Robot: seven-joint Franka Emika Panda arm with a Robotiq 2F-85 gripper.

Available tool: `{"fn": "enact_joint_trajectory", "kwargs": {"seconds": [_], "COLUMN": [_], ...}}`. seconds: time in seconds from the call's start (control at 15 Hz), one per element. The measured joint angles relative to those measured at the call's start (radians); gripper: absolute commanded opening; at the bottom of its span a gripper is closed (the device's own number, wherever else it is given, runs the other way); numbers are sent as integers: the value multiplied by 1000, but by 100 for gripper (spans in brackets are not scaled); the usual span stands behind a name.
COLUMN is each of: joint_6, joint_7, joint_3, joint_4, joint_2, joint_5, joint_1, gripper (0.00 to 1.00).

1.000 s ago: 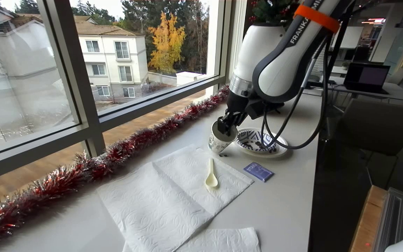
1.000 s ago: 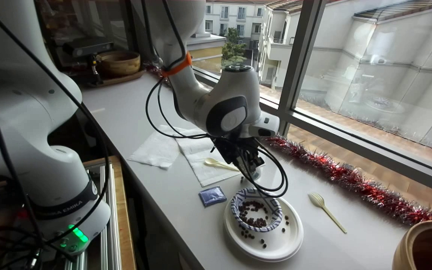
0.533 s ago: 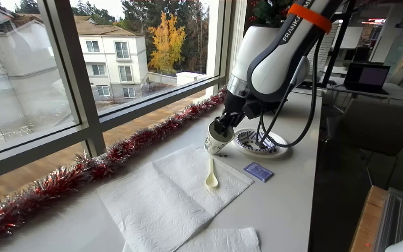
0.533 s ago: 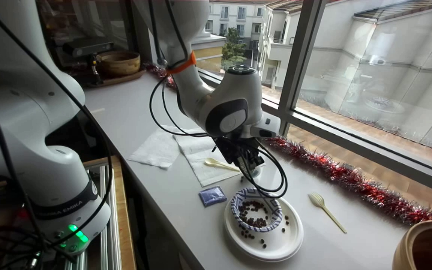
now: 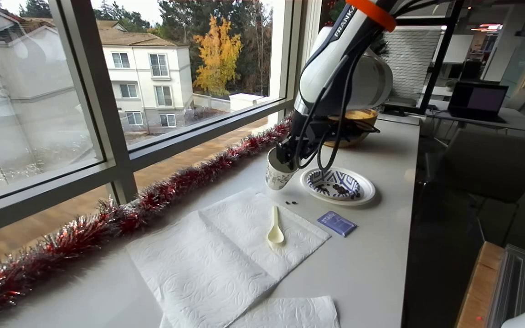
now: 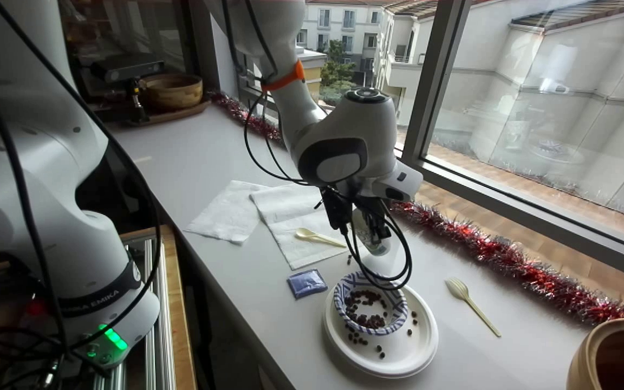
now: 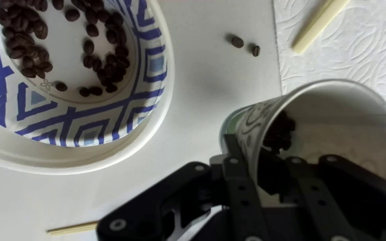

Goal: Put the cup upright

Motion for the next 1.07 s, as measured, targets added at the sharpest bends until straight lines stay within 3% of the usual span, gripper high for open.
{"fn": "enact_joint_trajectory", "kwargs": {"seconds": [0.2, 0.53, 0.8, 1.07], "joint_6": [-104, -371, -528, -550], "joint_7": [-49, -105, -109, -95], "joint_3": [-3, -36, -107, -172], "joint_4": [60, 194, 277, 335], "joint_2": [0, 1, 25, 103], "joint_5": [151, 361, 441, 472], "joint_1": [13, 15, 18, 20], "gripper": [2, 2, 2, 2]}}
